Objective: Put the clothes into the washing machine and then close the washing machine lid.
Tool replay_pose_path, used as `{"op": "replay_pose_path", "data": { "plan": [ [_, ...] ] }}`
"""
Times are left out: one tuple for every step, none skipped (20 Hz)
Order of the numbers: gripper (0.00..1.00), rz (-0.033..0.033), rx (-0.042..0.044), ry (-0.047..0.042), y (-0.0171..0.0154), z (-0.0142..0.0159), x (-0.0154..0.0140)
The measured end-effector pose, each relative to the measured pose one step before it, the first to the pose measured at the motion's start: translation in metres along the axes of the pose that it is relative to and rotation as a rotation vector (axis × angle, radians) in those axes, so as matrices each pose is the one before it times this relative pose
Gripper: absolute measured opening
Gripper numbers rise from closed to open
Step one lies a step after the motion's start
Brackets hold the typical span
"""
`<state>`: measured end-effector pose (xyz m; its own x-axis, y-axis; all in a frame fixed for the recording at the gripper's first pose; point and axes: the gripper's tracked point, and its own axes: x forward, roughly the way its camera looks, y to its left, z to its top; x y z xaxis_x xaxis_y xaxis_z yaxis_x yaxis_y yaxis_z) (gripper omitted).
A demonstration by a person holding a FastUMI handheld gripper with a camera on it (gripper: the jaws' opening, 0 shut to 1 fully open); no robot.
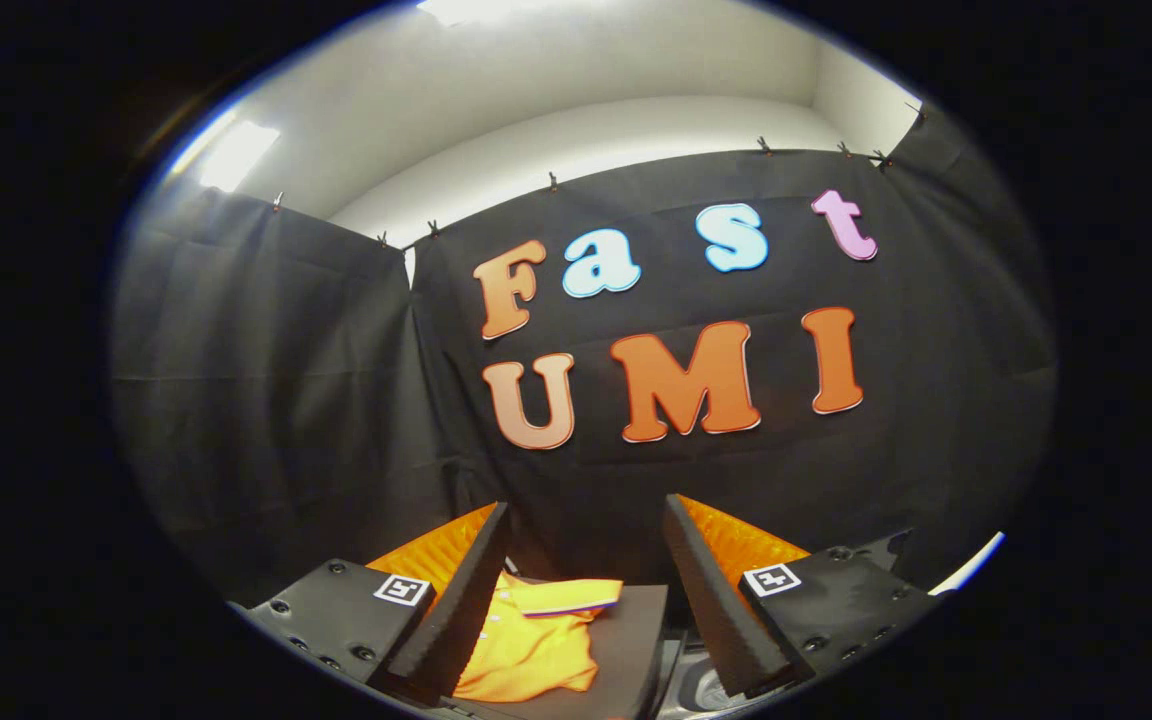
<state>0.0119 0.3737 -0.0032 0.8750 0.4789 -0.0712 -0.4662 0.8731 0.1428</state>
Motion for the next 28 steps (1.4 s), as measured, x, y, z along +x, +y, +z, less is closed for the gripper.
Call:
{"op": "replay_pose_path", "data": {
  "plan": [
    [0.98, 0.01746, -0.00167, 0.02118, 0.01453, -0.00888, 0.00647],
    [0.98, 0.0128, 0.00113, 0.01869, 0.01136, -0.00777, 0.00718],
    [0.98, 0.00846, -0.00039, 0.0217, 0.00964, -0.00684, 0.00714],
    [0.98, 0.00489, -0.00066, 0.01887, 0.00839, -0.00762, 0.00842],
    [0.98, 0.00755, 0.0, 0.02476, 0.00902, -0.00915, 0.00802],
    [0.98, 0.00734, -0.00032, 0.02814, 0.00763, -0.00975, 0.00836],
    [0.98, 0.00679, -0.00234, 0.03339, 0.00648, -0.01021, 0.00822],
    [0.98, 0.00116, -0.00106, 0.03181, 0.00535, -0.01164, 0.00706],
    [0.98, -0.00555, 0.0009, 0.03136, 0.00523, -0.01039, 0.00495],
    [0.99, -0.00768, 0.00257, 0.03163, 0.00383, -0.01078, 0.00577],
    [0.98, -0.00332, 0.0032, 0.02708, 0.00432, -0.01081, 0.00616],
    [0.99, -0.00668, 0.00418, 0.03365, 0.00316, -0.01198, 0.00715],
    [0.98, -0.00555, 0.00238, 0.03761, 0.00354, -0.01201, 0.00786],
    [0.98, 0.00105, 0.00167, 0.03609, 0.00419, -0.01356, 0.00656],
    [0.99, 0.00105, 0.00432, 0.03368, 0.00515, -0.0121, 0.0049],
    [0.99, -0.00253, 0.00619, 0.03436, 0.00247, -0.00936, 0.00654],
    [0.99, -0.00764, 0.00906, 0.0323, 0.00077, -0.01257, 0.00615],
    [0.99, -0.0089, 0.00831, 0.03532, -0.00157, -0.01028, 0.00691],
    [0.99, -0.00226, 0.00741, 0.03499, -0.00054, -0.00971, 0.00642],
    [0.98, -0.00411, 0.00924, 0.03432, -0.00048, -0.00983, 0.00638],
    [0.98, -0.00718, 0.00994, 0.03482, -0.00175, -0.00942, 0.00426],
    [0.98, -0.00401, 0.00803, 0.01724, -0.00223, -0.00588, 0.00444],
    [0.99, -0.00601, 0.00883, -0.00186, -0.00086, 0.00032, 0.00329],
    [0.99, -0.00454, 0.007, -0.00506, -0.0022, 0.00281, 0.00176],
    [0.99, -0.0039, 0.00294, 0.01105, -0.00011, -0.00238, 0.00108],
    [0.98, 0.00524, 0.00362, 0.02963, -0.00074, -0.00681, 0.00264],
    [0.98, 0.01547, 0.0166, 0.01081, 0.0009, -0.00237, -0.00148],
    [0.97, 0.01426, 0.01614, -0.01446, 0.00012, 0.00381, 0.00066]
  ]
}}
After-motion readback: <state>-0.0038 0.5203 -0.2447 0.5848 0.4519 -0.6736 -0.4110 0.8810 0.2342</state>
